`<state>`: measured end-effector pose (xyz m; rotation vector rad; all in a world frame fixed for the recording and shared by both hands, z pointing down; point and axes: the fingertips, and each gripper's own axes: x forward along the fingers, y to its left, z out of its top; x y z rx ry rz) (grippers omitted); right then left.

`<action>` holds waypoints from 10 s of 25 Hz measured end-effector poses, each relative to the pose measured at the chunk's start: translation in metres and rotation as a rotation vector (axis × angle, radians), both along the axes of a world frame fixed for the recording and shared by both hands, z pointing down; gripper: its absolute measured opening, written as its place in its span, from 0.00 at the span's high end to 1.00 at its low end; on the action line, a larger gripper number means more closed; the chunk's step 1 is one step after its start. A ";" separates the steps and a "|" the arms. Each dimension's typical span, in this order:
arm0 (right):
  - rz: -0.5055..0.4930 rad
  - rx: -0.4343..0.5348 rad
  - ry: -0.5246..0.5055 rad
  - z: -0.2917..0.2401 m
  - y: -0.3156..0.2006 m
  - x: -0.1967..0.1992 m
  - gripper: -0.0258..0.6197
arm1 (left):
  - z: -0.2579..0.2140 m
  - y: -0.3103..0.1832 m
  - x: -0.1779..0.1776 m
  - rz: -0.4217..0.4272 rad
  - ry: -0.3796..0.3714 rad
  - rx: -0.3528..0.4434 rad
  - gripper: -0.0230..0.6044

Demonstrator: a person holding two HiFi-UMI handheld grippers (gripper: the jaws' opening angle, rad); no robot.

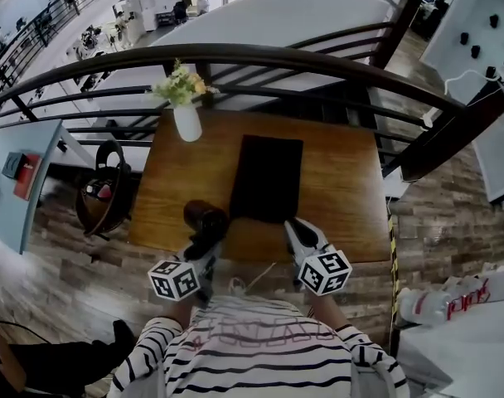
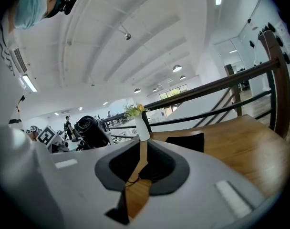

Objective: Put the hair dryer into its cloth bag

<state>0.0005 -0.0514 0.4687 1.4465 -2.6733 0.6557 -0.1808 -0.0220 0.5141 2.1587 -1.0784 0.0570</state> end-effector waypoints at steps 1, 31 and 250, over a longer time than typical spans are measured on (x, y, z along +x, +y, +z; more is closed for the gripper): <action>0.001 0.001 0.009 0.000 -0.002 -0.003 0.90 | 0.000 -0.004 -0.003 0.007 0.001 0.000 0.70; -0.577 -0.123 0.737 0.193 -0.086 0.002 0.70 | 0.049 -0.058 0.017 -0.218 -0.014 -0.088 0.70; -0.589 -0.394 -0.016 0.136 -0.060 -0.015 0.94 | 0.184 -0.097 0.114 0.467 -0.817 -0.021 0.69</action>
